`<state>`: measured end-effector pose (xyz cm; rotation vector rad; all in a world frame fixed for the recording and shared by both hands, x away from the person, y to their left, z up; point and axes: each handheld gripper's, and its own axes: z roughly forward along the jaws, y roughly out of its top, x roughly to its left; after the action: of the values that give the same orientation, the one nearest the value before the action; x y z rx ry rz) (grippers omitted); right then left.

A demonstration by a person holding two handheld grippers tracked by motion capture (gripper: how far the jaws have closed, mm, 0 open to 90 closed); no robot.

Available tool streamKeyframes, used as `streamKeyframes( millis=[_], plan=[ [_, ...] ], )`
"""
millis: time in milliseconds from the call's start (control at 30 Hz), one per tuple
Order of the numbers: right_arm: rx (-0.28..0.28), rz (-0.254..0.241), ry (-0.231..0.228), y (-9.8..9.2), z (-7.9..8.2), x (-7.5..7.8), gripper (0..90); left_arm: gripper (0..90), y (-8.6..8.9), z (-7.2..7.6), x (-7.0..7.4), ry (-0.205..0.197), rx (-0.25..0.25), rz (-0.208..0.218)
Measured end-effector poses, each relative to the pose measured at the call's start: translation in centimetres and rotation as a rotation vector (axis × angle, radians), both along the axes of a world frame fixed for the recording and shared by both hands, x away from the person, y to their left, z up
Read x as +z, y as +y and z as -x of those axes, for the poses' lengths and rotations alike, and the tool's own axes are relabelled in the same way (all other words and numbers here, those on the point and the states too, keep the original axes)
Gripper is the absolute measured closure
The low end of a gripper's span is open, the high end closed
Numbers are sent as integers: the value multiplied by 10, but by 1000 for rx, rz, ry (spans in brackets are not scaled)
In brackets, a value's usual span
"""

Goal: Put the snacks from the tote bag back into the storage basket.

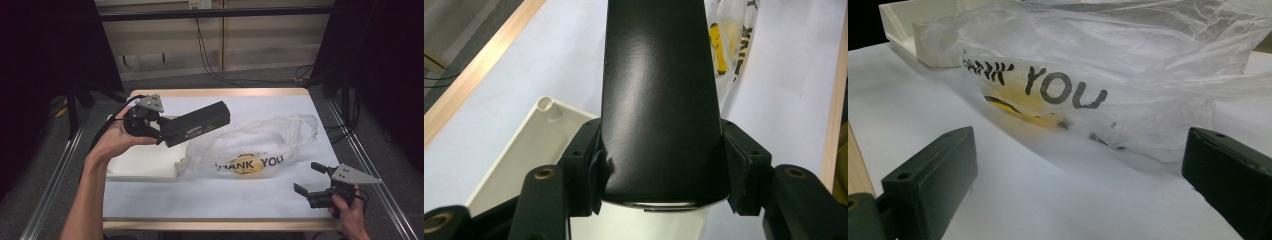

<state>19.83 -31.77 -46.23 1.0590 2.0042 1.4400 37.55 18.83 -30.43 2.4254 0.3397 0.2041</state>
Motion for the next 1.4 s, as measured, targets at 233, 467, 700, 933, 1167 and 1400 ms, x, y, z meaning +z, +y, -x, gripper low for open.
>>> streamKeyframes(
  millis=[233,467,700,933,1167,1400],
  plan=[
    [2,4,2,1,-1,-1,9,433,25,-6,-5,6,39,-13],
    [7,5,3,1,-2,-2,10,432,41,-10,-9,11,76,-6],
    [6,4,8,0,-2,-2,10,433,57,-17,-15,18,81,-23],
    [13,6,10,1,-2,-2,10,433,66,-21,-25,20,81,-19],
    [13,8,10,1,-3,-3,11,432,77,-26,-30,17,95,-27],
    [14,11,12,1,-2,-3,14,432,88,-29,-42,30,113,-28]
  ],
)
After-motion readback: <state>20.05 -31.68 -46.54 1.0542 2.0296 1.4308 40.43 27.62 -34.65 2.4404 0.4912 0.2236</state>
